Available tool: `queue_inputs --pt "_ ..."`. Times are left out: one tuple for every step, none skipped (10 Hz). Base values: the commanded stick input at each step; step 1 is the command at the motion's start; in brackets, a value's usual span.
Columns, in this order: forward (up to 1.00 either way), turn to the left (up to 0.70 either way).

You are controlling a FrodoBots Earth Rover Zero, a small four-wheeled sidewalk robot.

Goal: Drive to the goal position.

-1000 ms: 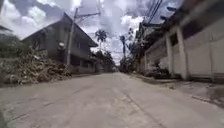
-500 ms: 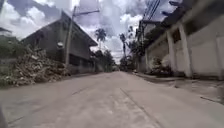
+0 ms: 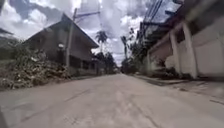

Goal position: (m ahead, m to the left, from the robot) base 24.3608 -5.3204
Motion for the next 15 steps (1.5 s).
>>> queue_inputs --pt "0.5 -0.26" --pt "0.5 -0.19" --pt "0.5 -0.12" --pt "0.5 -0.05" --pt "0.5 0.0" --pt "0.5 0.0" --pt "0.5 0.0" --pt "0.5 0.0" --pt "0.5 0.0" --pt "0.5 0.0" --pt "0.5 0.0" --pt "0.5 0.0" --pt "0.5 0.0" --pt "0.5 0.0" --pt "0.5 0.0"
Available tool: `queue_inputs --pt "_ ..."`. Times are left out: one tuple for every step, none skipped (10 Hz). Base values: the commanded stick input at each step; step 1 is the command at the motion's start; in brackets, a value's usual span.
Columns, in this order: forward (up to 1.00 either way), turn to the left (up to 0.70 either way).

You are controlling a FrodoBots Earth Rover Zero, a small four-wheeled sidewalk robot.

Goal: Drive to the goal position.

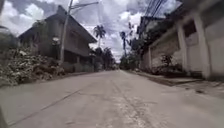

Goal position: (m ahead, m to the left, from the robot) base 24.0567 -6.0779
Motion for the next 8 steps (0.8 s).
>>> queue_inputs --pt "0.5 0.0" --pt "0.5 0.0" --pt "0.5 0.0" --pt "0.5 0.0" --pt "0.5 0.0" --pt "0.5 0.0" --pt "0.5 0.0" --pt "0.5 0.0"
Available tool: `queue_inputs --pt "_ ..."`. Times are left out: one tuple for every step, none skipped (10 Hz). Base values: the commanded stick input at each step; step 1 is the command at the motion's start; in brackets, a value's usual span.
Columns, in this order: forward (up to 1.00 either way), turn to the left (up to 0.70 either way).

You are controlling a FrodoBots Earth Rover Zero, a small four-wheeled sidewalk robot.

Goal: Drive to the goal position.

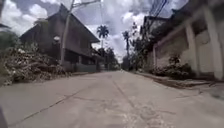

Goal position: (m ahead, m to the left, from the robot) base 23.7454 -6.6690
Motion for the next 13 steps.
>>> queue_inputs --pt "0.5 0.0" --pt "0.5 0.0" --pt "0.5 -0.45" --pt "0.5 -0.5" --pt "0.5 -0.5" --pt "0.5 -0.5" --pt "0.5 -0.5" --pt "0.5 -0.5" --pt "0.5 -0.45" --pt "0.5 -0.29" --pt "0.5 -0.13" --pt "0.5 0.0" --pt "0.5 0.0"
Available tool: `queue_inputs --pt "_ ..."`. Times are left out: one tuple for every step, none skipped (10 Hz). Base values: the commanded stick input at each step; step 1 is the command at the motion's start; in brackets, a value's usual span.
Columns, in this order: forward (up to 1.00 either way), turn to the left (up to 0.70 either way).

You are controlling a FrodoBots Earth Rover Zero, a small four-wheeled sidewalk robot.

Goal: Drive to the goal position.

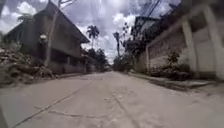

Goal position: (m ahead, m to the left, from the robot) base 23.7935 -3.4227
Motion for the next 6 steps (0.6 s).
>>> queue_inputs --pt "0.5 0.0" --pt "0.5 0.0" --pt "0.5 0.0" --pt "0.5 0.0" --pt "0.5 -0.07" --pt "0.5 -0.3"
